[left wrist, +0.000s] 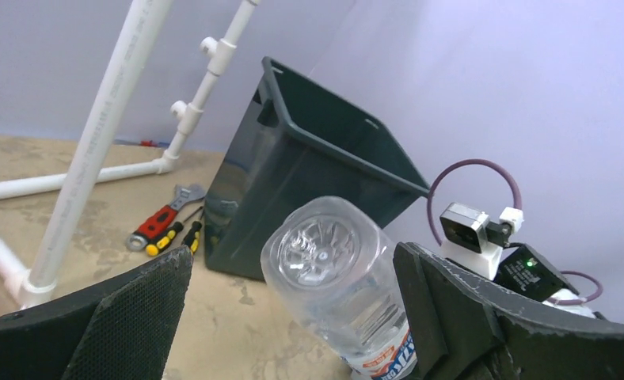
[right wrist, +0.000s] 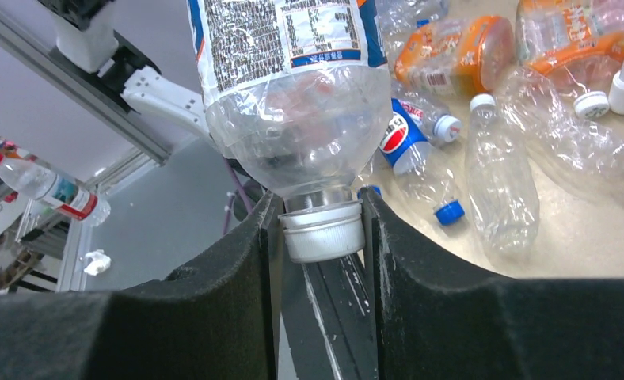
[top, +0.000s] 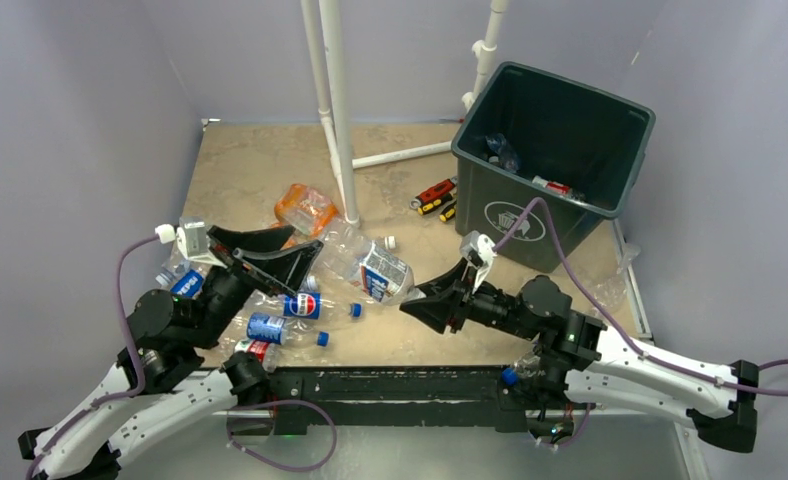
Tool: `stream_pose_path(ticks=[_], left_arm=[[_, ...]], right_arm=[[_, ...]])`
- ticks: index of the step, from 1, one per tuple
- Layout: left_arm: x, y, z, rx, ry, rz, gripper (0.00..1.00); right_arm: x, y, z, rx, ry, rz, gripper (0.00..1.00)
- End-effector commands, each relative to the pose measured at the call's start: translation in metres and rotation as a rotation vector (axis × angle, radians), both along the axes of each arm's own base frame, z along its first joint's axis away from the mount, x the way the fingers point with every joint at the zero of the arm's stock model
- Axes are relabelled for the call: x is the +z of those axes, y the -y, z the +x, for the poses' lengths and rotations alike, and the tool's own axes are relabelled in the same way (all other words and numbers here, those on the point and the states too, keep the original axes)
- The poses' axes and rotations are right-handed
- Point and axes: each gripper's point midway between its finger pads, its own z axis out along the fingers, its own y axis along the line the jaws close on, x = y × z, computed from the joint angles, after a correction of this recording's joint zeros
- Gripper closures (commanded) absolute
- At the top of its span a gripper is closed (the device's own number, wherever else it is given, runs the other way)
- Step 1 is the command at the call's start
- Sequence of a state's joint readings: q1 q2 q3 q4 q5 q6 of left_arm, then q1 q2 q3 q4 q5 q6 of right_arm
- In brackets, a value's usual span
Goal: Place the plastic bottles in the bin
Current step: Pick up the plastic bottle at the center of the board.
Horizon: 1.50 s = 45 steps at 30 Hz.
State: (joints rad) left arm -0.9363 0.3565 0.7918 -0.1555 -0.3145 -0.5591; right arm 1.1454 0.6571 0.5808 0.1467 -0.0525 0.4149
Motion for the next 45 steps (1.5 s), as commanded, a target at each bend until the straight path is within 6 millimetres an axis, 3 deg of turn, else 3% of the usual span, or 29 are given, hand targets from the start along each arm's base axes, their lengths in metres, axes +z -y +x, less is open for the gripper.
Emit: stream_pose_path(ticks=[1, 4, 11, 20, 25, 28, 37, 38, 39, 43, 44, 45], left_arm=[[0.018, 0.015, -0.006, -0.08, 0.046, -0.101, 0.01], [0.025, 0.029, -0.018, -0.185, 0.074, -0.173, 0.01], [0.022, 0.053, -0.018, -0.274, 0.045, -0.19, 0.01], [0.01, 0.08, -0.009, -0.324, -0.004, -0.166, 0.02], [0.003, 0.084, -0.002, -0.304, -0.03, -0.165, 0.08], [0.0, 0.082, 0.001, -0.284, -0.038, -0.158, 0.15], [-0.006, 0.069, -0.003, -0.256, -0.022, -0.148, 0.58], [-0.006, 0.068, -0.004, -0.255, -0.02, -0.147, 0.61], [-0.006, 0.066, -0.004, -0.253, -0.018, -0.145, 0.64], [-0.005, 0.06, -0.006, -0.238, -0.008, -0.139, 0.69], [-0.004, 0.057, -0.007, -0.231, -0.004, -0.137, 0.69], [-0.001, 0.054, -0.007, -0.224, 0.002, -0.14, 0.69]], right_arm=[[0.035, 0.0, 0.003, -0.019, 0.039, 0.148, 1.0], [0.043, -0.006, 0.006, -0.023, 0.057, 0.177, 1.0], [0.048, -0.009, 0.02, -0.088, 0.058, 0.204, 1.0], [0.032, -0.022, 0.024, -0.116, 0.043, 0.147, 1.0], [0.023, -0.032, 0.022, -0.181, 0.062, 0.079, 1.0], [0.022, -0.039, 0.015, -0.199, 0.078, 0.056, 1.0], [0.026, -0.04, 0.008, -0.183, 0.079, 0.068, 1.0], [0.027, -0.041, 0.006, -0.17, 0.081, 0.067, 0.95], [0.028, -0.043, 0.003, -0.152, 0.082, 0.064, 0.83], [0.033, -0.045, -0.01, -0.081, 0.066, 0.07, 0.31], [0.036, -0.043, -0.011, -0.075, 0.058, 0.078, 0.1], [0.038, -0.04, -0.013, -0.069, 0.05, 0.086, 0.02]])
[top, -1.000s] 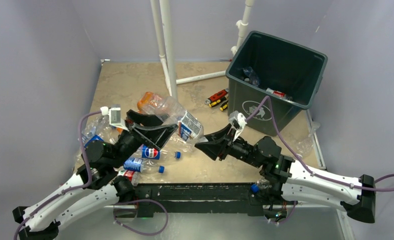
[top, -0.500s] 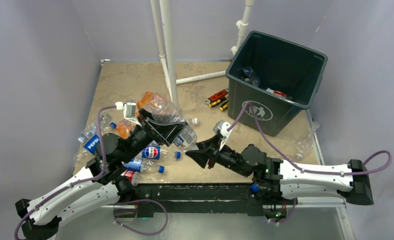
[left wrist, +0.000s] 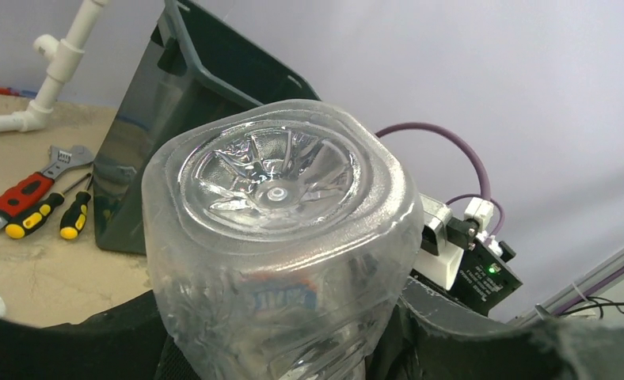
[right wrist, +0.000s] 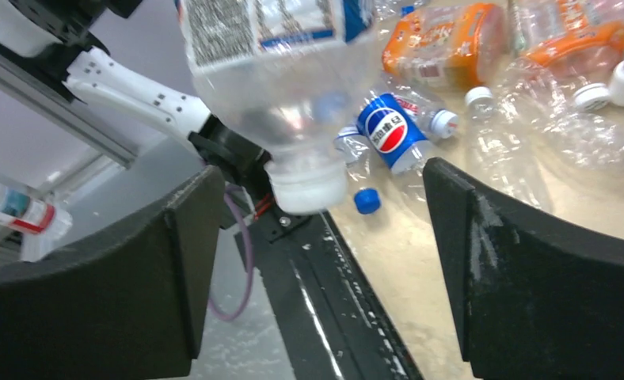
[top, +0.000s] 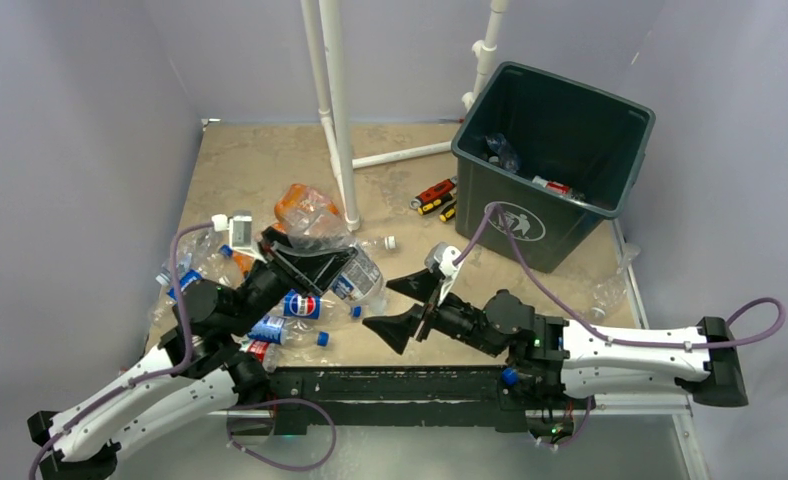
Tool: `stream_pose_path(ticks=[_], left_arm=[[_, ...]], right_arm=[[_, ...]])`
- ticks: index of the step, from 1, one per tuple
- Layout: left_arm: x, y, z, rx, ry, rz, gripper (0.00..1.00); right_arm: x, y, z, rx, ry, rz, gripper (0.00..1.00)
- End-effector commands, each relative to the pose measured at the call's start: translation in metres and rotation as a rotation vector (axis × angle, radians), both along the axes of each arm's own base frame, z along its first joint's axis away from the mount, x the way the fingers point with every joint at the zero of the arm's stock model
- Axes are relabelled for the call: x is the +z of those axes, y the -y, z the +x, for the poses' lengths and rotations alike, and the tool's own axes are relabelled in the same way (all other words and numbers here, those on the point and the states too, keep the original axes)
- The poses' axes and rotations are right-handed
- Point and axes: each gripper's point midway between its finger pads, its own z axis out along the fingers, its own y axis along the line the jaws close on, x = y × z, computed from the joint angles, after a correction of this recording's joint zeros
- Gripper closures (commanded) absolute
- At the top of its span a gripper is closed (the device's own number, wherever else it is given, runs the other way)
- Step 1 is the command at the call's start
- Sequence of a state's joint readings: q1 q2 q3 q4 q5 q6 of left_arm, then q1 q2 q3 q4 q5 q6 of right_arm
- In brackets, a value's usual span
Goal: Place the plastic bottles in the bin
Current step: Pick up the plastic bottle at the center of the board.
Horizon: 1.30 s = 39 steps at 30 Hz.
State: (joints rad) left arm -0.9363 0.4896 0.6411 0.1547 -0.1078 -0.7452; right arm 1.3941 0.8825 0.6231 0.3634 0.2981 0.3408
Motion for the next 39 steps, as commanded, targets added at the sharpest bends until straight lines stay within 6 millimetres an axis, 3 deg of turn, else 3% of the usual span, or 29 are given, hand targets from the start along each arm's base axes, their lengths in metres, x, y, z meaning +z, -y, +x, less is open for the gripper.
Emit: stream_pose_path(ticks=[1, 9, 14, 17, 22, 30, 39], left_arm=[[0.019, -0.017, -0.005, 0.037, 0.058, -0.032, 0.69], [0.054, -0.039, -0.027, 0.013, 0.131, -0.145, 0.67], [0.082, -0.059, -0.031, -0.012, 0.095, -0.469, 0.64], [0.119, -0.073, -0.042, -0.056, 0.183, -0.654, 0.66], [0.147, -0.051, -0.044, -0.134, 0.251, -0.677, 0.65], [0.16, -0.064, -0.049, -0.13, 0.36, -0.801, 0.64], [0.155, -0.061, -0.044, -0.115, 0.359, -0.807, 0.64]], right_arm=[[0.038, 0.011, -0.011, 0.048, -0.005, 0.093, 0.01], [0.084, 0.042, -0.037, 0.165, -0.018, 0.307, 0.01], [0.107, 0.038, -0.047, 0.224, 0.062, 0.442, 0.01], [0.118, 0.032, -0.048, 0.236, 0.101, 0.52, 0.01], [0.147, 0.037, -0.052, 0.25, 0.176, 0.716, 0.01], [0.173, 0.056, -0.027, 0.09, 0.211, 0.937, 0.01], [0.197, 0.049, -0.01, -0.001, 0.2, 1.033, 0.01]])
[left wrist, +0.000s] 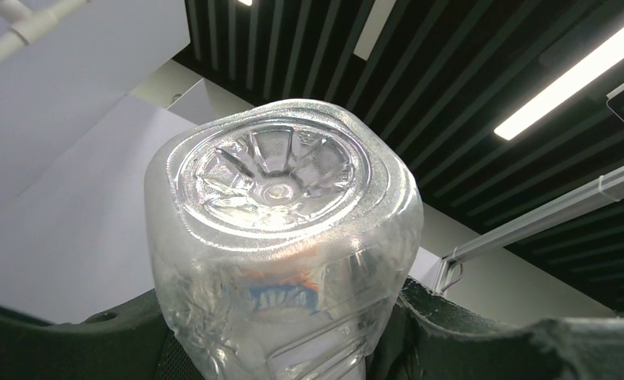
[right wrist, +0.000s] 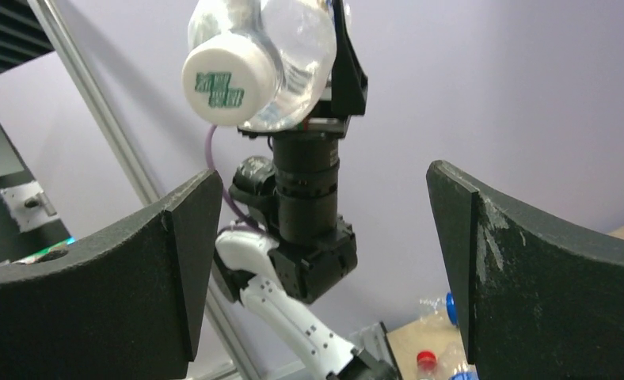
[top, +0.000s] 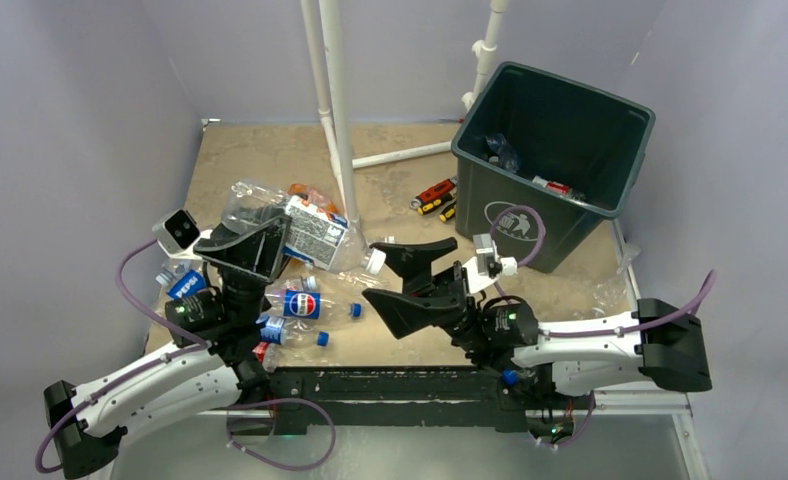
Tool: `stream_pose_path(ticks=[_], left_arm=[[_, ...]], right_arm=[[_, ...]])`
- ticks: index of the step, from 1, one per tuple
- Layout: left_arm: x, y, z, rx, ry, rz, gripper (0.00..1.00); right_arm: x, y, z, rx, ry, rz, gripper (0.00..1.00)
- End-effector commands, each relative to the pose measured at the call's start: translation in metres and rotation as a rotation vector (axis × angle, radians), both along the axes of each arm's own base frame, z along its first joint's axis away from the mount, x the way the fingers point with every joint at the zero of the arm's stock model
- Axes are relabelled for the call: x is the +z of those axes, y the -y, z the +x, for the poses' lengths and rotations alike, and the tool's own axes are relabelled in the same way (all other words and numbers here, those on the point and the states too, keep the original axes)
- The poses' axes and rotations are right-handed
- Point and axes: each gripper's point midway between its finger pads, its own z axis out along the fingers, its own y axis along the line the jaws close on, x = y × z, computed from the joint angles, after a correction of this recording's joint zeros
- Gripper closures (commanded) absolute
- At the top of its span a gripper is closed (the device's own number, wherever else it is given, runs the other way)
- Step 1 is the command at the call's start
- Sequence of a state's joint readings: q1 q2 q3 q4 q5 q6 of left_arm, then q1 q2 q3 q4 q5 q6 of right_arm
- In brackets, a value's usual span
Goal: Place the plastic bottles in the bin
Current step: Pick up the plastic bottle at the center of the board.
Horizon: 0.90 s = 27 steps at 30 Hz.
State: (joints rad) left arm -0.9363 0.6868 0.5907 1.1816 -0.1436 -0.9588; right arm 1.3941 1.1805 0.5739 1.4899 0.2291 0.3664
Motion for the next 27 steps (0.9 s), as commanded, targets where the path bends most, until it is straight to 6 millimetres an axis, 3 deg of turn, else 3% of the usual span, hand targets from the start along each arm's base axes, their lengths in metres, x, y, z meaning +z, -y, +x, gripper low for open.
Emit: stream_pose_path(ticks=[1, 12, 20, 22, 27], left_arm=[[0.005, -0.009, -0.006, -0.002, 0.031, -0.048, 0.64], [0.0, -0.006, -0.001, 0.0, 0.004, -0.033, 0.64], [-0.003, -0.001, 0.002, -0.003, -0.004, -0.024, 0.64], [-0.004, -0.001, 0.003, -0.003, -0.004, -0.028, 0.64], [-0.002, -0.001, 0.003, 0.005, -0.001, -0.035, 0.64]], right_arm=[[0.062, 0.046, 0.003, -0.064, 0.024, 0.279, 0.02], [0.087, 0.046, -0.005, -0.082, 0.106, 0.301, 0.18], [0.09, 0.032, -0.006, -0.071, 0.119, 0.259, 0.41], [0.089, 0.026, -0.005, -0.064, 0.112, 0.239, 0.42], [0.083, 0.019, -0.006, -0.043, 0.102, 0.207, 0.31]])
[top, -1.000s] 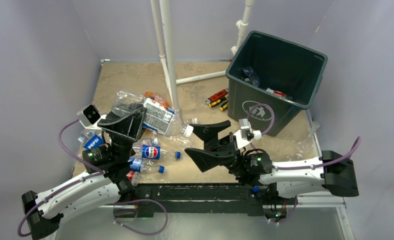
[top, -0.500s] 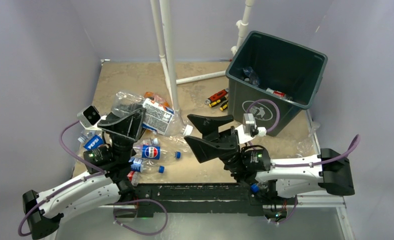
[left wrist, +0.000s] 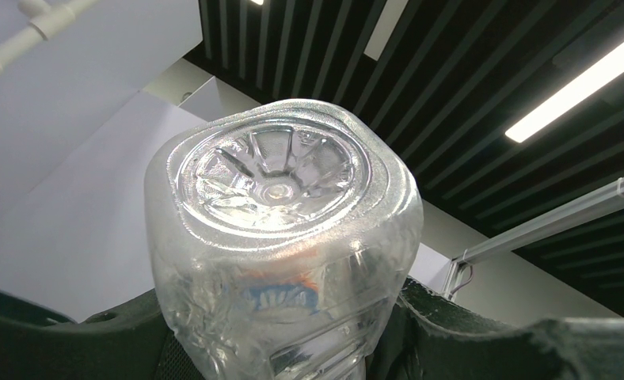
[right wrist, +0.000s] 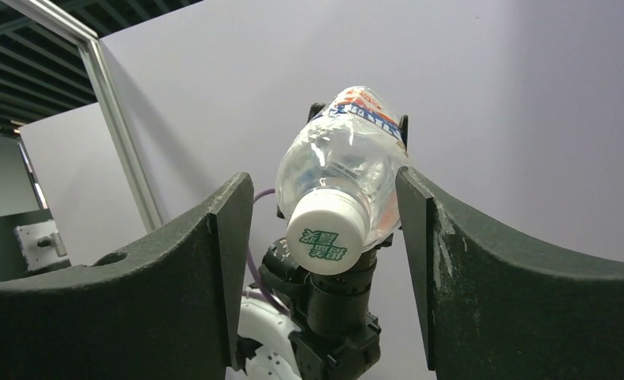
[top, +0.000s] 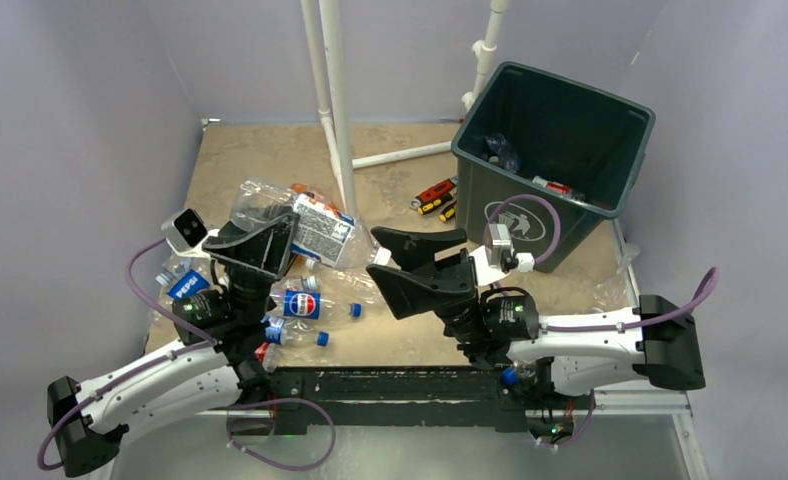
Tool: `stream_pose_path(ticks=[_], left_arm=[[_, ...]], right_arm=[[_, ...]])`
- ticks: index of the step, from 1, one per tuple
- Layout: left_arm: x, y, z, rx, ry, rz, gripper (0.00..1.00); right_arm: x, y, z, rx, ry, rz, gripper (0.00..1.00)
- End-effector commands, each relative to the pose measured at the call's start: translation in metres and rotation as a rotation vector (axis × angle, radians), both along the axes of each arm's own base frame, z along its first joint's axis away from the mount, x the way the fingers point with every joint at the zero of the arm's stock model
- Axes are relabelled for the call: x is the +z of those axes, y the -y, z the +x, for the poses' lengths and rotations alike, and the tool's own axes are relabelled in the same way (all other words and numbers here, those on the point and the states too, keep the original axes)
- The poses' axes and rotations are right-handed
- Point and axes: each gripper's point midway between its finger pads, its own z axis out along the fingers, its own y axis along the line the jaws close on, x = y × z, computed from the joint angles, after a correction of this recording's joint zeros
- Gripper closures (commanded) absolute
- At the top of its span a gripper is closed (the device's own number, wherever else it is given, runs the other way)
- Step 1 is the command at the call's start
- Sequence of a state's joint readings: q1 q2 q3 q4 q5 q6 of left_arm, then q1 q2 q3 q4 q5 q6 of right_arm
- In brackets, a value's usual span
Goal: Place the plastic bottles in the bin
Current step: Pick up the plastic bottle at the center of the board.
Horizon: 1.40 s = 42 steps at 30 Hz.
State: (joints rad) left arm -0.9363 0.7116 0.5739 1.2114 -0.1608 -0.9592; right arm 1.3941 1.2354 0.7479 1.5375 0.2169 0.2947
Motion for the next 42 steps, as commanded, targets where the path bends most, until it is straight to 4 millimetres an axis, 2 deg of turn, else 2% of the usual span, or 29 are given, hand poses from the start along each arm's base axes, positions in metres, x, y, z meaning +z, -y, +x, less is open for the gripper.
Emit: stream_pose_path(ticks=[1, 6, 11, 13, 14, 16, 18, 24, 26, 28, 34, 40, 42], left_arm=[[0.006, -0.006, -0.004, -0.003, 0.02, -0.037, 0.64], [0.006, -0.003, -0.005, -0.024, 0.032, -0.043, 0.64], [0.003, 0.0, -0.003, -0.032, 0.028, -0.045, 0.64], [0.003, 0.001, -0.003, -0.033, 0.025, -0.043, 0.64], [0.002, 0.002, -0.003, -0.035, 0.025, -0.04, 0.64], [0.002, 0.005, -0.003, -0.043, 0.027, -0.024, 0.58], [0.001, 0.009, -0.005, -0.045, 0.031, 0.006, 0.48], [-0.006, 0.003, -0.004, -0.012, 0.0, 0.041, 0.31], [-0.007, 0.002, -0.004, 0.008, -0.008, 0.071, 0.22], [-0.011, 0.002, -0.001, 0.028, -0.031, 0.111, 0.09], [-0.03, -0.014, 0.003, 0.11, -0.107, 0.176, 0.03], [-0.05, -0.059, 0.007, 0.254, -0.226, 0.193, 0.01], [-0.055, -0.067, 0.006, 0.278, -0.241, 0.196, 0.01]], right_arm=[[0.019, 0.011, -0.005, 0.009, 0.026, 0.057, 0.32], [0.019, 0.01, -0.006, 0.02, 0.026, 0.047, 0.52], [0.019, 0.006, -0.006, 0.028, 0.017, 0.031, 0.61], [0.018, 0.005, -0.006, 0.031, 0.019, 0.027, 0.68], [0.018, 0.004, -0.007, 0.033, 0.021, 0.025, 0.75], [0.018, 0.003, -0.008, 0.037, 0.028, 0.013, 0.99], [0.017, 0.001, -0.007, 0.039, 0.016, -0.006, 1.0], [0.019, 0.012, -0.005, 0.019, 0.002, -0.039, 1.0], [0.022, 0.017, -0.003, -0.005, -0.003, -0.059, 1.0], [0.025, 0.025, 0.001, -0.04, -0.009, -0.07, 1.0], [0.035, 0.054, 0.014, -0.164, -0.039, -0.123, 1.0], [0.058, 0.084, 0.028, -0.291, -0.073, -0.218, 1.0], [0.064, 0.093, 0.032, -0.331, -0.084, -0.237, 1.0]])
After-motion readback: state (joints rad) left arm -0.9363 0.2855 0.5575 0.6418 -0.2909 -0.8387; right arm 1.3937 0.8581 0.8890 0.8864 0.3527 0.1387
